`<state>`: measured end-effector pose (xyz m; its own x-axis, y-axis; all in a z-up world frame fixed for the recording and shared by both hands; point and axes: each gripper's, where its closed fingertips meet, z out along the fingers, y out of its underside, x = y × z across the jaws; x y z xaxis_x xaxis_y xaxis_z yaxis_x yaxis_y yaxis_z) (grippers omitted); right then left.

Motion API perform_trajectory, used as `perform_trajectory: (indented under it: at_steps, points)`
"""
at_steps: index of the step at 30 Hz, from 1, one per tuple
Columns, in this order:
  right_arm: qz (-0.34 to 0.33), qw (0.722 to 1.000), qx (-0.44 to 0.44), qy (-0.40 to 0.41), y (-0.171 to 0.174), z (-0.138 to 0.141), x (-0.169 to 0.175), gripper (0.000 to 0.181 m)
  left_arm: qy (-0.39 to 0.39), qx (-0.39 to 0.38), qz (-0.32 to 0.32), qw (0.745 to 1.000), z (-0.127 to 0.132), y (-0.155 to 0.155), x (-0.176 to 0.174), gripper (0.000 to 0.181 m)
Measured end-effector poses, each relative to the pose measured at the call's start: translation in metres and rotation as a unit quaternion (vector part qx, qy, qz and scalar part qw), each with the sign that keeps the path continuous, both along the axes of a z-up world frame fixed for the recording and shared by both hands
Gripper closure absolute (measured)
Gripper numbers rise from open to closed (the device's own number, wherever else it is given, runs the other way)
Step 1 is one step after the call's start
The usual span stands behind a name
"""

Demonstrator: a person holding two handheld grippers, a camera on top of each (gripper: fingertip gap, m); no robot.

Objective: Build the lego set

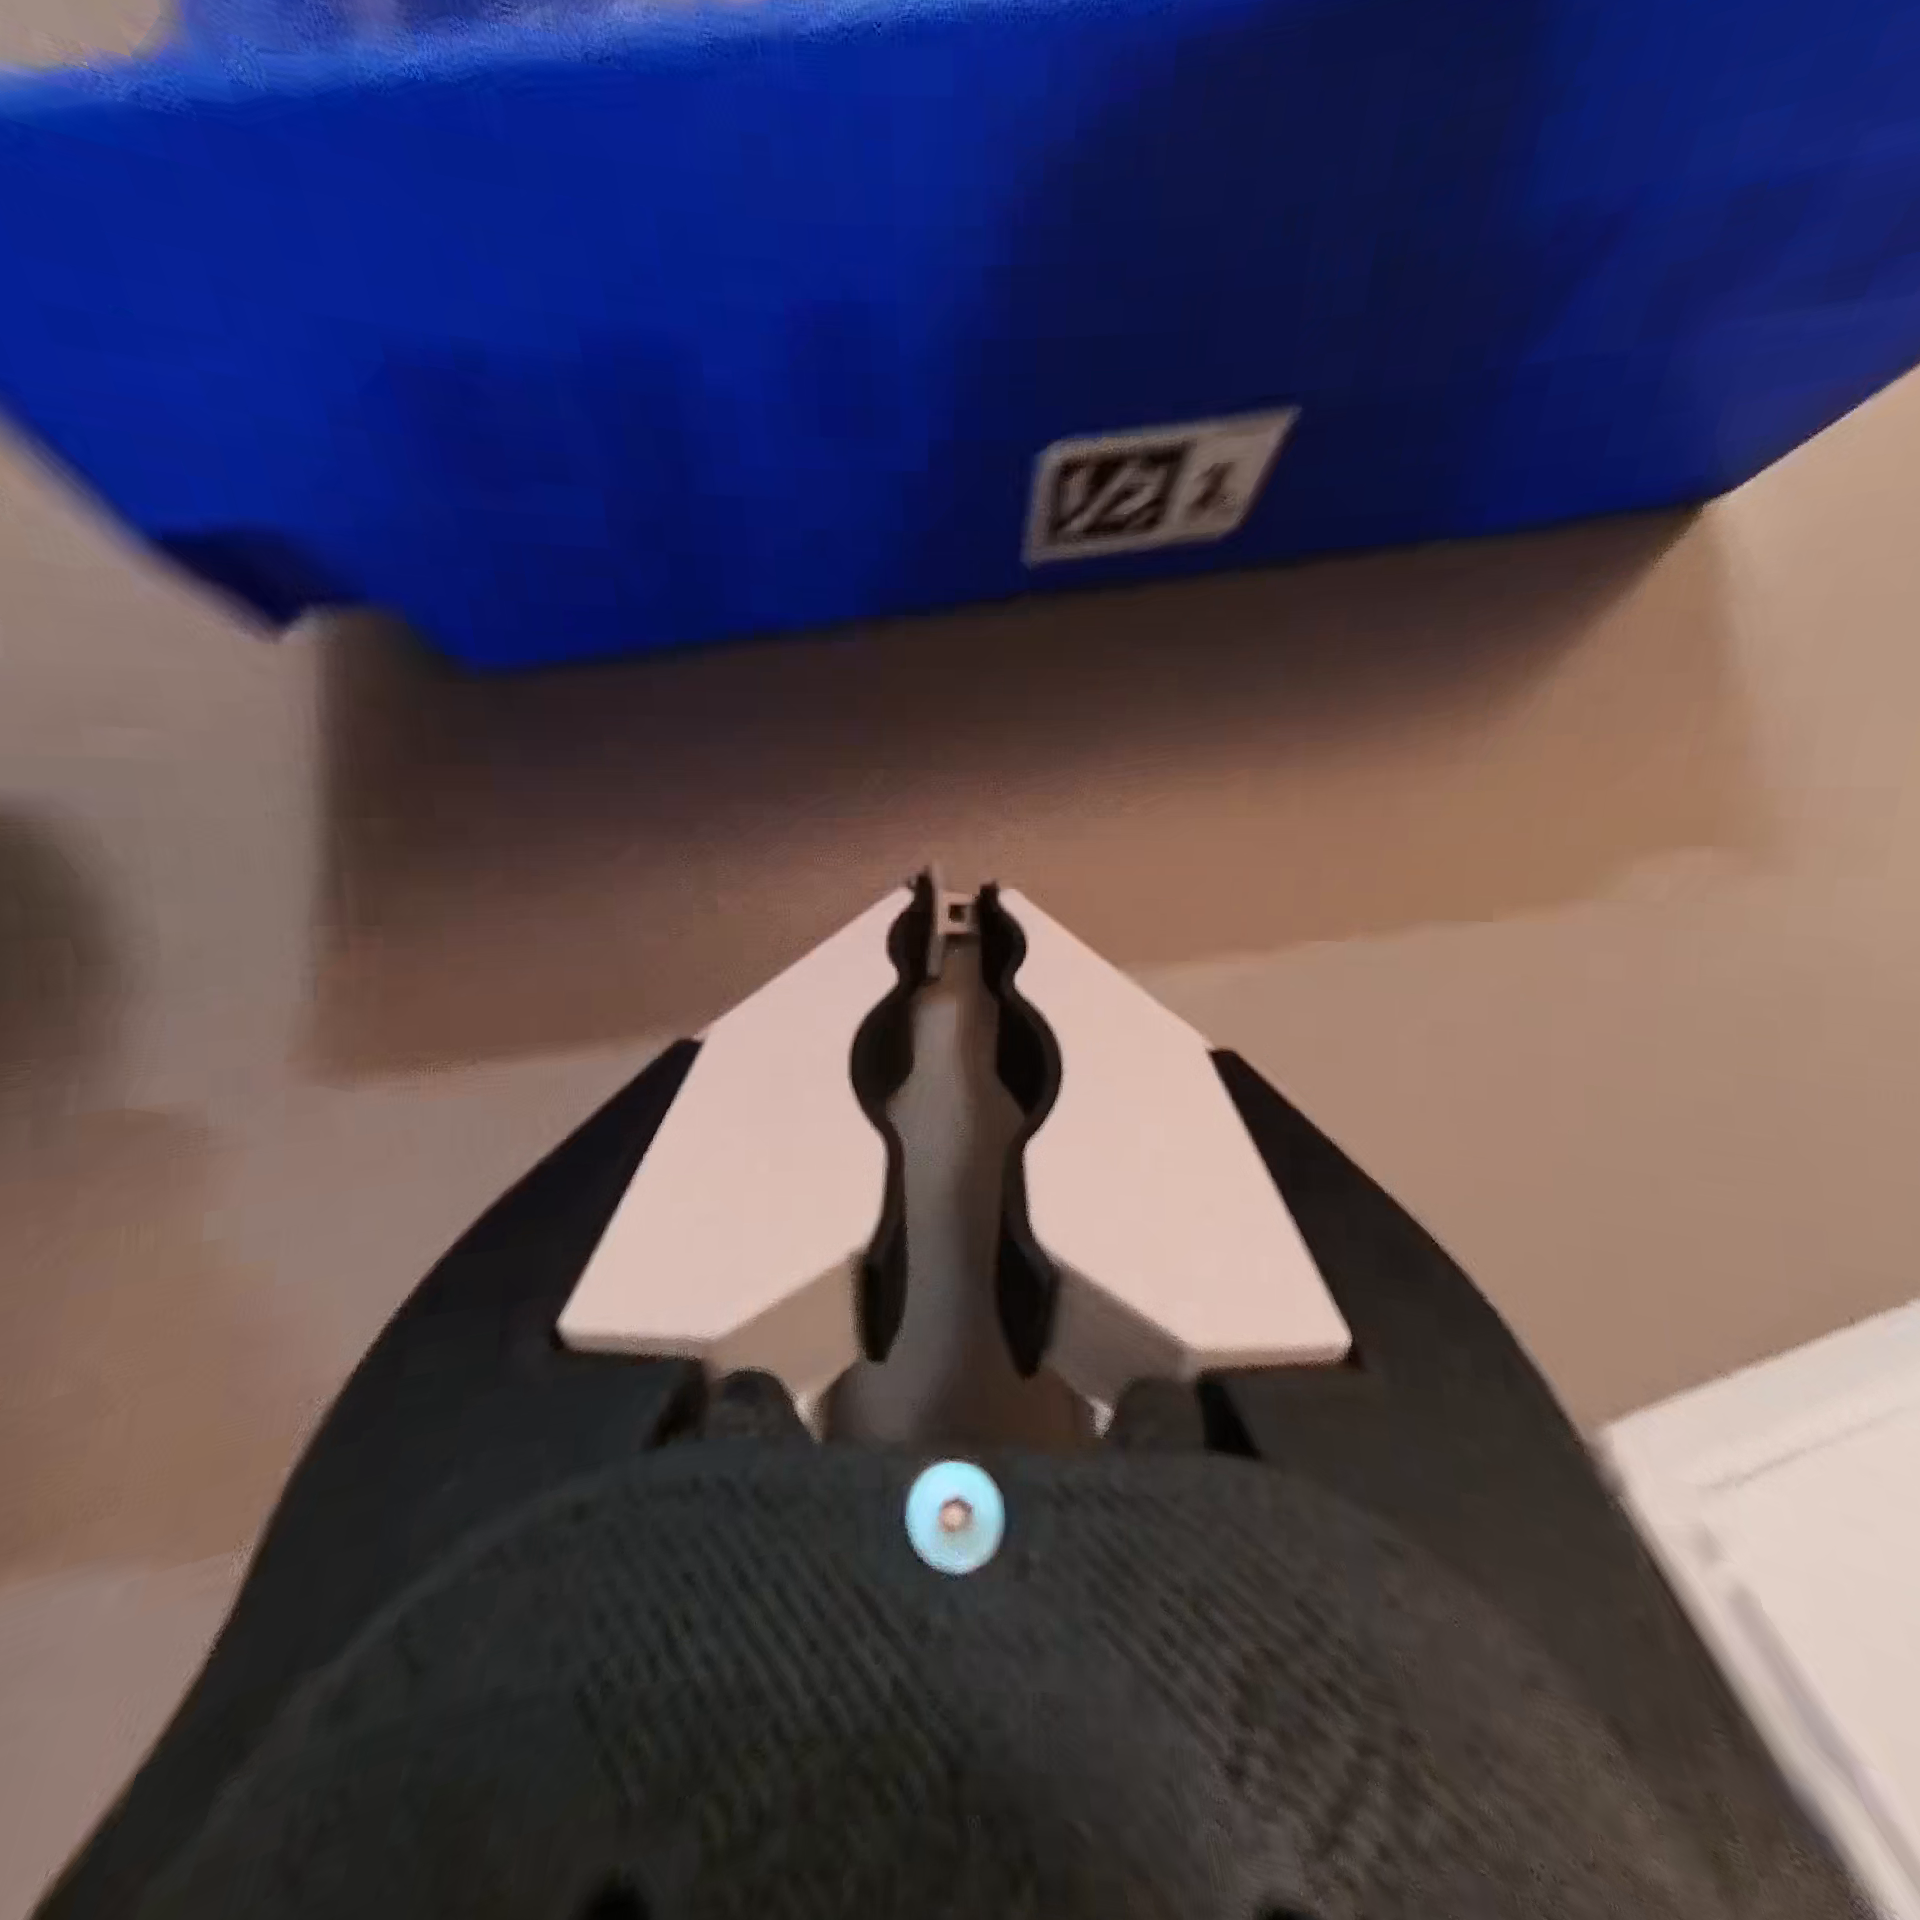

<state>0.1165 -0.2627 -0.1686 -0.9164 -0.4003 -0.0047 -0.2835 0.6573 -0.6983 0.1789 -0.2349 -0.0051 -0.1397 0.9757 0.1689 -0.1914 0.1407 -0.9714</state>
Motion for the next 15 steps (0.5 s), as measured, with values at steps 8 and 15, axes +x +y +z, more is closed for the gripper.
perform_trajectory:
  at_steps: [8, 15]
  points:
    - [0.018, 1.000, -0.016, 0.020, 0.195, 0.022, 0.013, 0.174, -0.034, -0.006, -0.084, 0.996, -0.014, 0.041, -0.032, 0.180]
    - [-0.059, 0.998, -0.027, 0.006, 0.346, 0.015, -0.038, 0.174, -0.081, -0.017, -0.203, 0.976, -0.038, 0.119, -0.074, 0.180]
